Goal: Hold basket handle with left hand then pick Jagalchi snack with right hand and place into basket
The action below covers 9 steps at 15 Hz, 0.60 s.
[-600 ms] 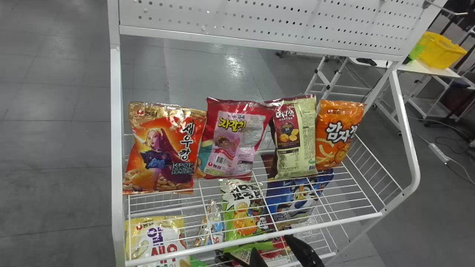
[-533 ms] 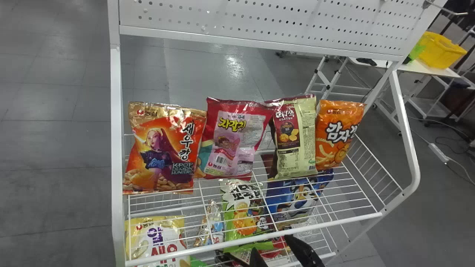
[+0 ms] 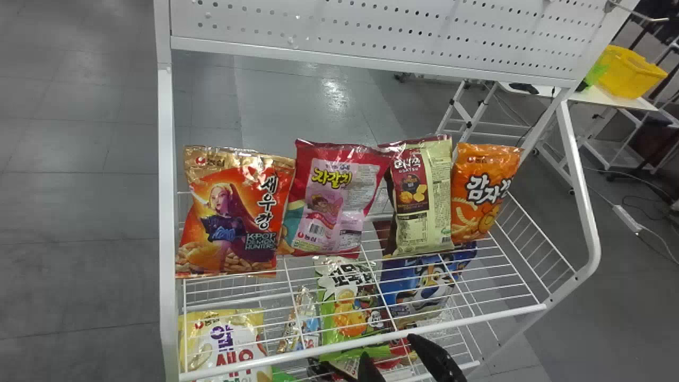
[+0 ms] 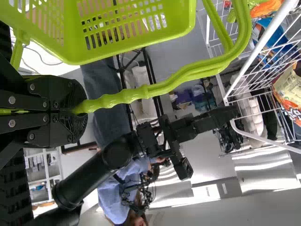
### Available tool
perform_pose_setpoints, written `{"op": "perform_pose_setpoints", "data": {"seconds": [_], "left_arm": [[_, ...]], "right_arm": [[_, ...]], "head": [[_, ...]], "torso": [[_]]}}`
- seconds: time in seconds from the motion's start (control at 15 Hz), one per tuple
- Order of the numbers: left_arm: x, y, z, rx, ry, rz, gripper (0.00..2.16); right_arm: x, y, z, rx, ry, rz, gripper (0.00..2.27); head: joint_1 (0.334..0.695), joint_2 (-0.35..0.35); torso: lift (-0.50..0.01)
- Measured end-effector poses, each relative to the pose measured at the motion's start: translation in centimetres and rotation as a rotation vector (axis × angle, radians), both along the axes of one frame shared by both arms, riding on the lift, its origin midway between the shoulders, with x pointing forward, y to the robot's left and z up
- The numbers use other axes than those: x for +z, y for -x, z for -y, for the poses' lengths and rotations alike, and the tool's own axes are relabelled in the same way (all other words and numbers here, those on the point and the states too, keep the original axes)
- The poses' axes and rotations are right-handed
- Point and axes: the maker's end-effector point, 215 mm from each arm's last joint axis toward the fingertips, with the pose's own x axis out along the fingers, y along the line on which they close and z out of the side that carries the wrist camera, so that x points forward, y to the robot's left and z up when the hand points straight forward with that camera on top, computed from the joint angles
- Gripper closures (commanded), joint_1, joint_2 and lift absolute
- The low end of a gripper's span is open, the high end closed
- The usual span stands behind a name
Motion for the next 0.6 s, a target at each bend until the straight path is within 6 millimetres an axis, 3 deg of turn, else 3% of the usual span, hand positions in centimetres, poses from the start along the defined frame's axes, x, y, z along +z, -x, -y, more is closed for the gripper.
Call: {"op": "perform_pose_setpoints", "data": {"seconds": [0.33, 0.6], "left_arm": [[0.0, 0.0, 0.0, 0.0, -0.001, 0.003, 2.15], [0.0, 0.0, 0.1, -0.005, 0.0, 0.004, 2.15]], "right_arm": [[0.7, -1.0, 0.1, 0.001, 0.0, 0.008, 0.12], [2.1, -4.2, 0.7, -0.003, -0.006, 0.008, 0.12]], "head": [[0.695, -0.35], [0.695, -0.35]], "torso": [[-0.008], [-0.008]]}}
